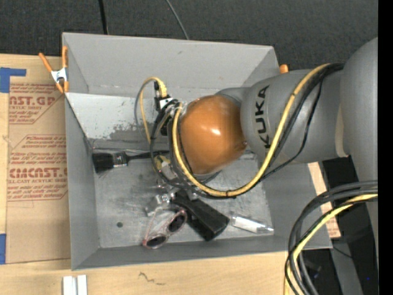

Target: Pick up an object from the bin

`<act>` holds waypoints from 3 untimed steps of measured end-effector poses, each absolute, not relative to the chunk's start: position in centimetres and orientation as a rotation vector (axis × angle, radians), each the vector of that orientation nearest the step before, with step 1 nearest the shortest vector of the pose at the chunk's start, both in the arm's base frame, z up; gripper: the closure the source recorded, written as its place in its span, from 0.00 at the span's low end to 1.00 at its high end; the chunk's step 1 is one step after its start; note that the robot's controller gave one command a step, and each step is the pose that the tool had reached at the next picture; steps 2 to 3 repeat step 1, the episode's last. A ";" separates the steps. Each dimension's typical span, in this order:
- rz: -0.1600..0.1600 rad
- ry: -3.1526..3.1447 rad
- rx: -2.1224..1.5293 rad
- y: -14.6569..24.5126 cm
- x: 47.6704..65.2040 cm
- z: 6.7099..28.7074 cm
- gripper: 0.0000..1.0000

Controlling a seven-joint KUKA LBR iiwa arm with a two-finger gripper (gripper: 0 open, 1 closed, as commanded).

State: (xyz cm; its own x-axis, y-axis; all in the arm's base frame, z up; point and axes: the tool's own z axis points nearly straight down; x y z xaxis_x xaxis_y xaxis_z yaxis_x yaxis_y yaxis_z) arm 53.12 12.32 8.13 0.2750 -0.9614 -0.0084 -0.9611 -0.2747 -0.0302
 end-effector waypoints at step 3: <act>-0.019 1.810 -2.590 9.6 53.5 7.7 1.00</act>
Offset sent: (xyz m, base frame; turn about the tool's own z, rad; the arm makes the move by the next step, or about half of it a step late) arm 0.0000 0.0000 0.0000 0.0000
